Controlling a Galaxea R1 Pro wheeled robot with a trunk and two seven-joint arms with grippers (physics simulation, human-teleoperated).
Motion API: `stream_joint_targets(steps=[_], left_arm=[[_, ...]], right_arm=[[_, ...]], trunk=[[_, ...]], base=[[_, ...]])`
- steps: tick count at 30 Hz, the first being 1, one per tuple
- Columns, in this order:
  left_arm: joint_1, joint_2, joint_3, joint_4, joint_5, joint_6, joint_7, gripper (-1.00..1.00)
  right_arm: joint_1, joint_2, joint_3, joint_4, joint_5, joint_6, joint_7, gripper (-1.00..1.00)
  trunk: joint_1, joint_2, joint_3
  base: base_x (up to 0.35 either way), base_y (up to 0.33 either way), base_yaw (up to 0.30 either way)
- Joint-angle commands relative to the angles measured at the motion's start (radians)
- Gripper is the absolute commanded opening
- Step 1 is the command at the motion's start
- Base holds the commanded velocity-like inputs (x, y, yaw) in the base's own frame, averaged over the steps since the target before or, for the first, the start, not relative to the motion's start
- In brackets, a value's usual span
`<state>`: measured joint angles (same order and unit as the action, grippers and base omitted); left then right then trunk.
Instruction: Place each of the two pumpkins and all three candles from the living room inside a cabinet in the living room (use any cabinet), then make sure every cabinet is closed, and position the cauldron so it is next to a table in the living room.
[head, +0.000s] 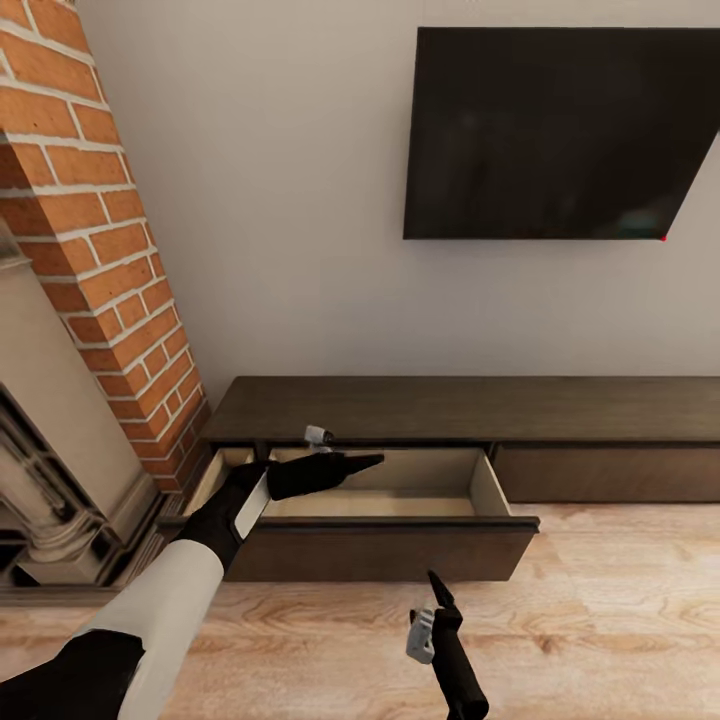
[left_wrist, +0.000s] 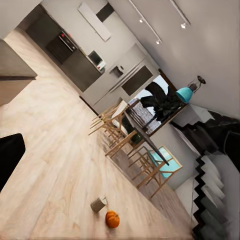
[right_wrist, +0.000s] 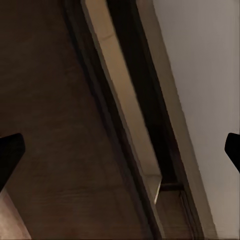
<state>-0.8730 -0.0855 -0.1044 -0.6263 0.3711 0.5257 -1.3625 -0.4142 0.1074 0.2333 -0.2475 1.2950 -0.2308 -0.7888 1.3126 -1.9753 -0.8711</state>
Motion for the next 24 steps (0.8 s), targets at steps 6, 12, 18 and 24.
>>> stream_joint_targets(steps=[6,12,18,24], left_arm=[[0.021,0.041,-0.065,0.099,-0.012,0.004,0.0,1.0],[0.101,0.067,-0.117,0.185,-0.014,-0.003,-0.003,1.0],[0.155,0.135,-0.13,0.203,-0.015,-0.003,-0.001,1.0],[0.213,0.219,-0.131,0.246,-0.015,-0.019,-0.004,1.0]], right_arm=[[0.002,-0.001,0.001,0.028,-0.155,-0.031,0.003,1.0],[0.005,-0.003,-0.002,0.125,-0.164,-0.029,0.002,1.0],[0.005,-0.008,-0.002,0.153,-0.225,-0.029,0.006,1.0],[0.005,-0.013,-0.002,0.179,-0.299,-0.031,0.053,1.0]], trunk=[[-0.023,0.042,0.019],[-0.046,0.084,0.038],[-0.069,0.126,0.056],[-0.092,0.168,0.075]], base=[[0.0,0.0,0.0],[0.0,0.0,0.0],[0.0,0.0,0.0],[0.0,0.0,0.0]])
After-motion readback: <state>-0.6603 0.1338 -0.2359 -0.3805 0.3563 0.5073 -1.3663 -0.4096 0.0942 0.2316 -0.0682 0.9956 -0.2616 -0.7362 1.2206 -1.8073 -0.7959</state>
